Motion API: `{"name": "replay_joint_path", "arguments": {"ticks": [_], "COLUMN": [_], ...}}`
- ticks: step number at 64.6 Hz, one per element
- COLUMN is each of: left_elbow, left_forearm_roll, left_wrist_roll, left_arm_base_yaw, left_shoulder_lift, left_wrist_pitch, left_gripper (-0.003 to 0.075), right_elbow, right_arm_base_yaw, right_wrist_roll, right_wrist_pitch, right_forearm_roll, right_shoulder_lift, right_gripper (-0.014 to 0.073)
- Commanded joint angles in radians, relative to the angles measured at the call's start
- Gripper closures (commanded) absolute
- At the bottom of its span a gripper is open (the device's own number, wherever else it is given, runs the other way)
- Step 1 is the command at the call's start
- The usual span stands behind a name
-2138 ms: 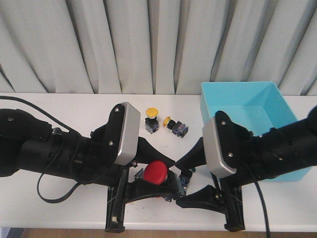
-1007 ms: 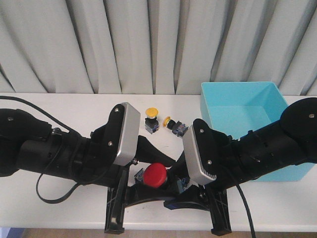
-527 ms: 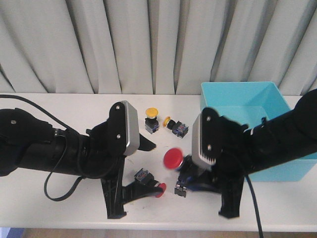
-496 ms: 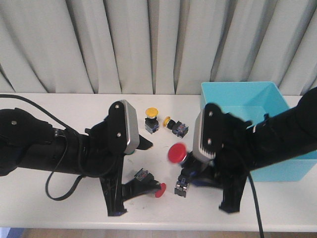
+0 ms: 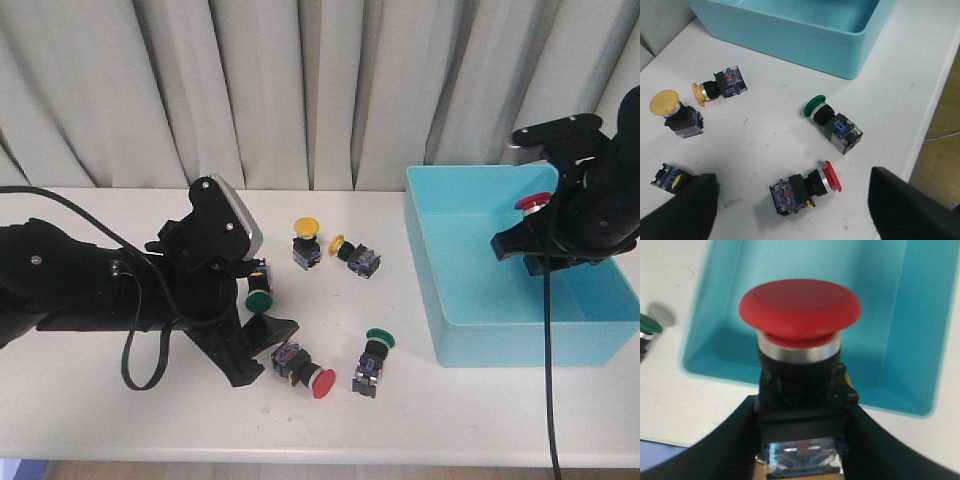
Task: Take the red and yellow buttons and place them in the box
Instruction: 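Carry the red button into the blue box with the right gripper and release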
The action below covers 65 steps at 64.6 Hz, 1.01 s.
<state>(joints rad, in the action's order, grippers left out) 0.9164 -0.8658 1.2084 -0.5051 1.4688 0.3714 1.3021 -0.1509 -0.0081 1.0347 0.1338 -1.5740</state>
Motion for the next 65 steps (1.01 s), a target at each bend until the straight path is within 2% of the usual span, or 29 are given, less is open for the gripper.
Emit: {"name": "replay_joint_path", "arguments": {"ticks": [1, 6, 12, 37, 65], "left_elbow": [0.027, 0.027, 0.027, 0.027, 0.027], "left_forearm_roll": [-0.022, -0.022, -0.022, -0.022, -0.022], "left_wrist_roll": [-0.013, -0.013, -0.013, -0.013, -0.013], "left_arm_base_yaw": [-0.003, -0.003, -0.003, -0.003, -0.003], "left_shoulder_lift": [-0.027, -0.027, -0.027, -0.027, -0.027], "left_wrist_pitch": [-0.032, -0.032, -0.032, -0.032, -0.032], "left_gripper": [0.0135, 0.0135, 0.0135, 0.0135, 0.0135], "right_elbow": [0.082, 0.123, 0.171, 0.316, 0.320], "right_arm_base_yaw": [0.102, 0.151, 0.178, 0.177, 0.177], "right_wrist_roll": [-0.087, -0.104, -0.105, -0.122, -0.120], "right_wrist_pitch": [-0.017, -0.024, -0.027, -0.049, -0.050], "right_forearm_roll": [-0.120, -0.173, -0.167, -0.134, -0.134], "right_shoulder_lift": [-0.042, -0.108, -0.186, -0.472, -0.571], "right_gripper": [0.0426, 0.0423, 0.0419, 0.0407, 0.0358]}}
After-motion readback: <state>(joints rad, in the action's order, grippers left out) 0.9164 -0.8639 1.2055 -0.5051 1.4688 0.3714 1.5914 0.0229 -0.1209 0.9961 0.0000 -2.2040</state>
